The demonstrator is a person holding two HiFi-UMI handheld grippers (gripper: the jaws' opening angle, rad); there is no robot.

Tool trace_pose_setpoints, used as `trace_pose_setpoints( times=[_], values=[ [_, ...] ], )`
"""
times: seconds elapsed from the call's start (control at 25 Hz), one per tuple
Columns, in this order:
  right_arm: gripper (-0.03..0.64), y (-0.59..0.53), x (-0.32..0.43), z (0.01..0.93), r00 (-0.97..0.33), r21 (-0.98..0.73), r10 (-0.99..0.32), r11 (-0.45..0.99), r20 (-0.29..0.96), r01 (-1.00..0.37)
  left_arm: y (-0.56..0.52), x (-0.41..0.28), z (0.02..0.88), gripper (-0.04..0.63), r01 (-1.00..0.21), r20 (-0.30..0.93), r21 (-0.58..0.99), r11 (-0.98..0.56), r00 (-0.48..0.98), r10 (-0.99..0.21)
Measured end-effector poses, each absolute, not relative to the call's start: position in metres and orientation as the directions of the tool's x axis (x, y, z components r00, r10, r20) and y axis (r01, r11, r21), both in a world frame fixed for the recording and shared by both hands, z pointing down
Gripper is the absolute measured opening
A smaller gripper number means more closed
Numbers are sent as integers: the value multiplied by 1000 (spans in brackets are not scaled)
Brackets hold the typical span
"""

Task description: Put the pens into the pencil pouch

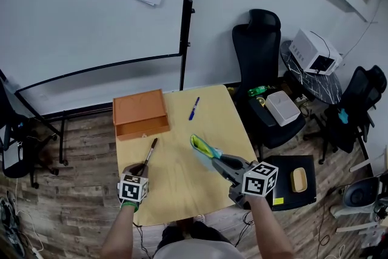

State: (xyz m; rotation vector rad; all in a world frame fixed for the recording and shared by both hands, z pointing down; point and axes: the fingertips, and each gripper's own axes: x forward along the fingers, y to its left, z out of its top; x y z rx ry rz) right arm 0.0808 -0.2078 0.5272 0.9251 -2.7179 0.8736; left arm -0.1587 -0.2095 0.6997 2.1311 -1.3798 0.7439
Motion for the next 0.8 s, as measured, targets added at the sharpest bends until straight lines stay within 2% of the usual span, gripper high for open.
trace_pose_setpoints(
  times=[0.24, 0.44, 0.64, 0.8],
  values=[
    [49, -214, 82, 523, -790, -454, -534, 648, 300, -611, -218, -139, 640, 46, -879, 617, 70, -473, 410, -672],
    [49, -222, 87, 517, -763, -365, -557, 671, 327, -646, -220, -112, 577, 46, -808, 563, 27, -588, 498, -659],
    [49, -229, 95, 518, -733, -279, -571, 684, 370, -674, -213, -82, 535, 46, -707, 559, 2, -708, 587, -585],
    [49, -228, 96, 522, -724, -239, -566, 697, 394, -676, -206, -60, 529, 46, -602, 613, -40, -797, 616, -495]
  ],
)
